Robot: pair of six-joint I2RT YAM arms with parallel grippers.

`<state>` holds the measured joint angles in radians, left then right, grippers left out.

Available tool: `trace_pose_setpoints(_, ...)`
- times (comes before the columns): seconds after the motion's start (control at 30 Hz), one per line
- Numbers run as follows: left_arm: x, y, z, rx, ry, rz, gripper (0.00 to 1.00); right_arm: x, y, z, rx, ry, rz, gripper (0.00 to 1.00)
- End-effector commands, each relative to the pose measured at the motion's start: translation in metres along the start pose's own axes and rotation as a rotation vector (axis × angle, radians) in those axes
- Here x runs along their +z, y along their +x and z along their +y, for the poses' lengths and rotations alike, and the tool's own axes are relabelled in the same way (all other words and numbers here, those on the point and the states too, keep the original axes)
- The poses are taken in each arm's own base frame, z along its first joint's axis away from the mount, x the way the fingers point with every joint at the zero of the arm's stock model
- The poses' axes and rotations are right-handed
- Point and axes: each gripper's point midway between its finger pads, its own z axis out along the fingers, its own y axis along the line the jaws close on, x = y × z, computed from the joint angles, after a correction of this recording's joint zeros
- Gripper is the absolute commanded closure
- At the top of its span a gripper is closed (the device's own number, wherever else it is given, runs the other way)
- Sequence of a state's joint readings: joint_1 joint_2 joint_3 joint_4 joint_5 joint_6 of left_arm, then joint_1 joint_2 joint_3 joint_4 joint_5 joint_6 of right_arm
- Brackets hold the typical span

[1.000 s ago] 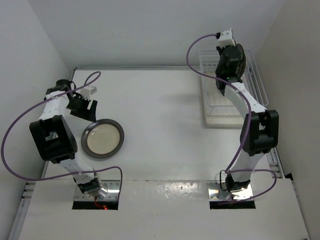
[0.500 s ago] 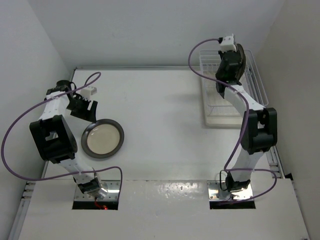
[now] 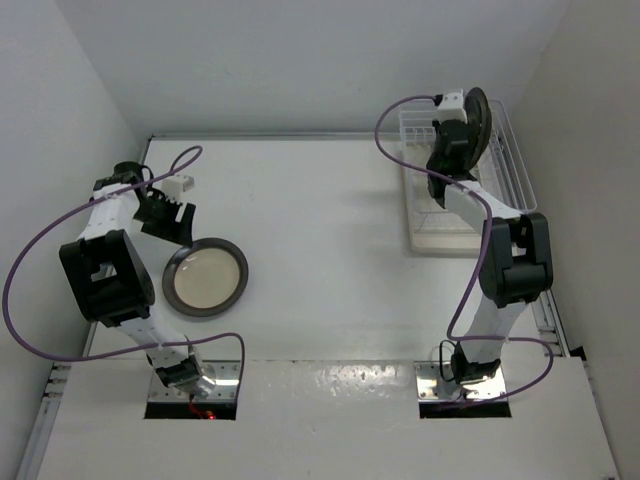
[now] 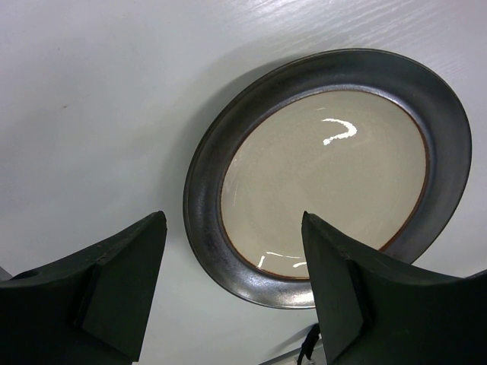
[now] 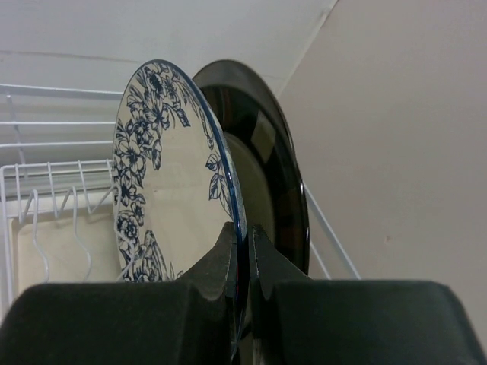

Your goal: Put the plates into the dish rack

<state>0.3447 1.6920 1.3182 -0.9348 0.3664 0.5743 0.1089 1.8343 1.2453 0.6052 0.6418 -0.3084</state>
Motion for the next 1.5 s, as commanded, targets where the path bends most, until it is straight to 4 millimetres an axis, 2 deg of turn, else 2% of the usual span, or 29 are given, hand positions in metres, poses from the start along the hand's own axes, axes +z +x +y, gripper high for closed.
trace_pose_setpoints(0.0,-0.007,-0.006,-0.005,0.017,-0.008,-0.021,0.23,-0.003,-0.045,-0.026,0.202,0.094,-0.129,1.0)
trace_pose_setpoints(0.17,-0.007,-0.006,-0.005,0.017,-0.008,-0.021,0.23,-0.003,-0.034,-0.022,0.241,0.115,-0.096,1.0)
trace_pose_setpoints(0.33,-0.004,0.002,0.0,0.048,-0.019,0.02,0.22,-0.002,-0.032,-0.016,0.262,0.099,-0.073,0.99)
trace_pose_setpoints(0.37,-0.002,0.007,0.0,0.055,-0.015,0.042,0.22,-0.003,-0.031,-0.014,0.282,0.094,-0.068,0.95)
trace_pose_setpoints(0.4,0.0,0.011,-0.001,0.061,0.0,0.061,0.2,-0.003,-0.029,-0.012,0.28,0.091,-0.055,0.84)
trace_pose_setpoints(0.43,0.005,0.02,-0.001,0.068,0.018,0.105,0.2,-0.004,-0.027,-0.01,0.284,0.087,-0.05,0.76)
trace_pose_setpoints(0.5,0.006,0.025,0.004,0.064,0.008,0.12,0.19,-0.007,-0.03,-0.011,0.304,0.084,-0.058,0.67)
trace_pose_setpoints(0.57,0.013,0.04,0.007,0.038,0.013,0.166,0.19,-0.009,-0.027,-0.013,0.303,0.085,-0.051,0.6)
trace_pose_setpoints(0.67,0.011,0.041,0.022,-0.003,-0.04,0.154,0.19,-0.011,-0.029,-0.013,0.306,0.079,-0.052,0.6)
trace_pose_setpoints(0.73,0.012,0.046,0.024,-0.011,-0.057,0.17,0.19,-0.012,-0.029,-0.014,0.302,0.075,-0.055,0.58)
trace_pose_setpoints(0.8,0.013,0.057,0.026,-0.063,-0.076,0.2,0.19,-0.015,-0.034,-0.014,0.298,0.073,-0.063,0.49)
trace_pose_setpoints(0.87,0.016,0.062,0.029,-0.101,-0.094,0.2,0.16,-0.02,-0.042,-0.016,0.285,0.068,-0.077,0.34)
trace_pose_setpoints(0.9,0.016,0.072,0.029,-0.128,-0.099,0.221,0.16,-0.024,-0.051,-0.017,0.291,0.063,-0.092,0.3)
trace_pose_setpoints(0.93,0.016,0.071,0.033,-0.133,-0.118,0.221,0.15,-0.027,-0.053,-0.015,0.274,0.055,-0.094,0.25)
trace_pose_setpoints(0.97,0.015,0.079,0.035,-0.17,-0.121,0.226,0.11,-0.028,-0.054,-0.014,0.271,0.05,-0.096,0.21)
trace_pose_setpoints(1.07,0.015,0.085,0.036,-0.21,-0.096,0.205,0.09,-0.035,-0.06,-0.013,0.267,0.034,-0.106,0.18)
trace_pose_setpoints(1.2,0.02,0.097,0.038,-0.261,-0.083,0.199,0.09,-0.039,-0.058,-0.01,0.273,0.01,-0.1,0.17)
trace_pose_setpoints(1.3,0.023,0.103,0.029,-0.267,-0.049,0.193,0.12,-0.042,-0.061,-0.009,0.267,-0.005,-0.104,0.17)
trace_pose_setpoints(1.4,0.025,0.11,0.024,-0.27,0.004,0.166,0.19,-0.05,-0.067,-0.007,0.253,-0.019,-0.121,0.17)
trace_pose_setpoints(1.47,0.032,0.113,0.012,-0.279,0.093,0.146,0.2,-0.055,-0.076,-0.012,0.258,-0.021,-0.139,0.17)
